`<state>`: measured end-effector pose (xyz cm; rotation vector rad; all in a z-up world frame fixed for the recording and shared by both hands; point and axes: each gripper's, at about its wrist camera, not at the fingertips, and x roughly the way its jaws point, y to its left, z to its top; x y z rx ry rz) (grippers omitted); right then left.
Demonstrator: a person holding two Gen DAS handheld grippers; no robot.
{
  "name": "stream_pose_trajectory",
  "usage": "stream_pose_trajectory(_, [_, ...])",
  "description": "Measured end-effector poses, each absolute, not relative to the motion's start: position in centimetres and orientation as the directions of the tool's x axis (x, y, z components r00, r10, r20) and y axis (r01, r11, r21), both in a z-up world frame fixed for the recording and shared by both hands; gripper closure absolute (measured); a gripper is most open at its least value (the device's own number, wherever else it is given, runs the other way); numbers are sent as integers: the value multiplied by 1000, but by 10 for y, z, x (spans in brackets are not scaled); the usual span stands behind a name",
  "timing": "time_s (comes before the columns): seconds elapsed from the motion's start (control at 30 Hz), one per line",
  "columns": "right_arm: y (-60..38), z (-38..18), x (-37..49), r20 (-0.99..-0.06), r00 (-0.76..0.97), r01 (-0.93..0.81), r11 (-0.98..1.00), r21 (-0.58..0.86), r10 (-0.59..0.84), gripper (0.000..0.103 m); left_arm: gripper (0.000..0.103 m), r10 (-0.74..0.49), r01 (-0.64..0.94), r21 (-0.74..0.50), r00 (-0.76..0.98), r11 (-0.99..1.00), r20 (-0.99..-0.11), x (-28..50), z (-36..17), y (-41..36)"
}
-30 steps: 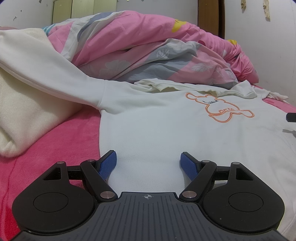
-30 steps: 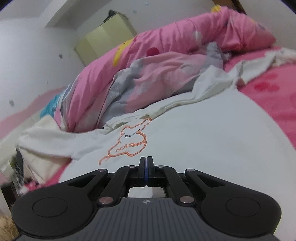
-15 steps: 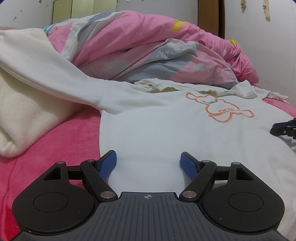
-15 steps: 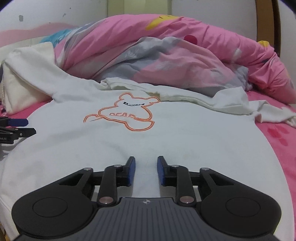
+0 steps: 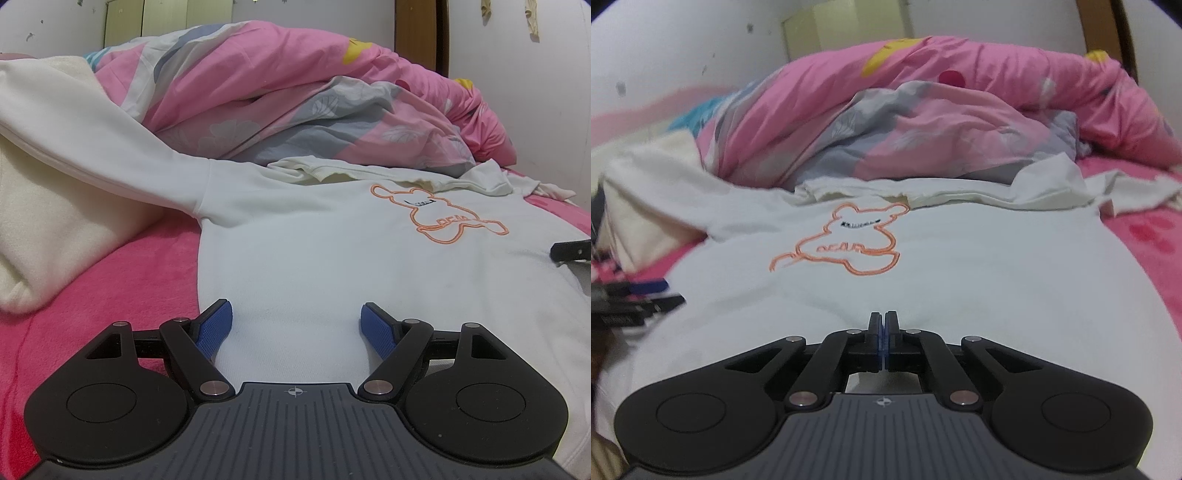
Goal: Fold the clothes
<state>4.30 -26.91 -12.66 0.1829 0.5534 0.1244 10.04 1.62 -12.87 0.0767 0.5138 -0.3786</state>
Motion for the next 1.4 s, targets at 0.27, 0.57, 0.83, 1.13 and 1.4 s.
stream_pose_trajectory(0.27, [-280,-119,21,-476,857,-52,952,302,198,103,25,-334,372,-23,803,928,-493,100,-128,16])
stream_pose_trajectory(0.57, [-287,-109,-7,-449,873,-34,942,335,191,103,25,-334,372,-21,804,928,-493,100,-128,16])
stream_pose_trajectory(0.83, [-260,-107,13,-484,868,-64,992,112,110,74,25,-333,372,-21,805,928,-491,100,-128,16])
stream_pose_trajectory(1.13, [-258,-110,34,-544,808,-332,938,-101,228,49,25,-338,374,-27,803,927,-491,101,-128,17])
stream_pose_trajectory(1.4, [-286,-113,71,-617,686,-545,834,-86,385,49,22,-354,385,-39,799,922,-486,102,-130,18])
